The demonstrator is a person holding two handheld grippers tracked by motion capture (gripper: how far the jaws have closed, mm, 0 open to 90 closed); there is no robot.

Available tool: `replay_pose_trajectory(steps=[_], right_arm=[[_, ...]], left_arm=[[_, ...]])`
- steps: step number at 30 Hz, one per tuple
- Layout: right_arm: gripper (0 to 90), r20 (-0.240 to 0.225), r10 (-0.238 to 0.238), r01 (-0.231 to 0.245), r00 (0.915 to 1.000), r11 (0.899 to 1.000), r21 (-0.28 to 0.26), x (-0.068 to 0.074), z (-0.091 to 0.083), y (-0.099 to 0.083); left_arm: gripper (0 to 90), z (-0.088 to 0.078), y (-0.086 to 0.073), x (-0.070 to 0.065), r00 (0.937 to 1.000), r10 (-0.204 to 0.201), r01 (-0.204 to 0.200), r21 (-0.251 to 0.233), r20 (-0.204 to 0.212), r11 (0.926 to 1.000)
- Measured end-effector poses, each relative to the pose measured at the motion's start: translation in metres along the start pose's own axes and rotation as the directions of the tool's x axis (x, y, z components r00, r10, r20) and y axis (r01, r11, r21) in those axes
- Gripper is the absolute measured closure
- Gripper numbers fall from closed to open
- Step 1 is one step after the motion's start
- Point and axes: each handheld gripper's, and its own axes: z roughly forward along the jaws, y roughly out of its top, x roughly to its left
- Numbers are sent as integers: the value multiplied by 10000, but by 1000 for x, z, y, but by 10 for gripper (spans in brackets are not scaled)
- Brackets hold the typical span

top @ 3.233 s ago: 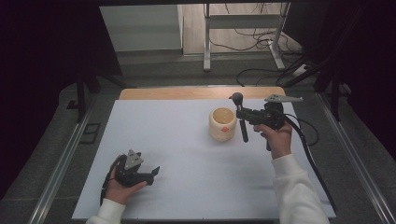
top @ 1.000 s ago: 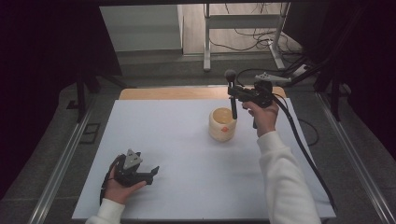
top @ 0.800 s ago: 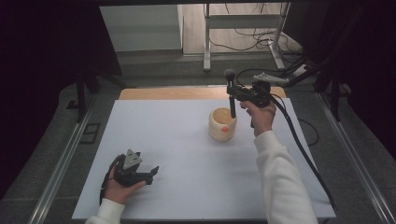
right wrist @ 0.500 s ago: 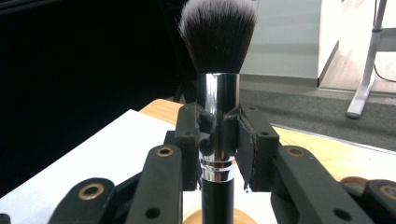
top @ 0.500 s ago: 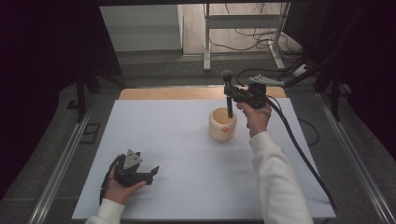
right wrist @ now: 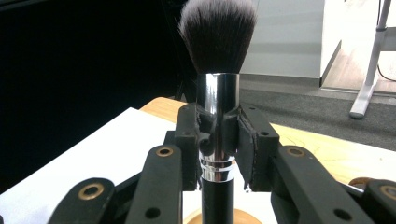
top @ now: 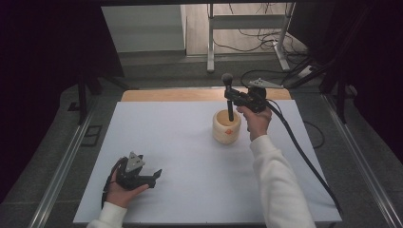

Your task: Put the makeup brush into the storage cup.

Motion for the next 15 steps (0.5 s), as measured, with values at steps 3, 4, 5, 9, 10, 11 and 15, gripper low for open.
replay_pose_trajectory(steps=[3, 4, 5, 9, 10, 11, 15], right_arm=[[716, -34, -58, 58, 10000, 10000, 52, 0, 2, -2], [716, -33, -68, 69, 10000, 10000, 70, 0, 3, -3], [716, -31, -74, 75, 10000, 9999, 82, 0, 4, -3], [715, 0, -126, 126, 9999, 9998, 176, 1, 7, -7], [715, -5, -138, 138, 9999, 9997, 196, 1, 7, -8], [715, 21, -175, 175, 9998, 9996, 216, 1, 8, -9], [715, -69, -243, 244, 9997, 9996, 104, 2, 10, -14]], left_arm=[[118, 0, 0, 0, 10000, 20, -20, 20, -3, 10000], [118, 0, 0, 0, 10000, 24, -24, 27, -1, 10000], [118, 0, 0, 0, 10000, 39, -39, 31, -5, 10000], [118, 0, 0, 0, 10000, 21, -21, 16, -3, 10000], [119, 0, 0, 0, 10000, 29, -29, 24, -3, 10000], [118, 0, 0, 0, 10000, 40, -40, 31, -9, 10000], [118, 0, 0, 0, 10000, 43, -43, 26, -5, 10000]])
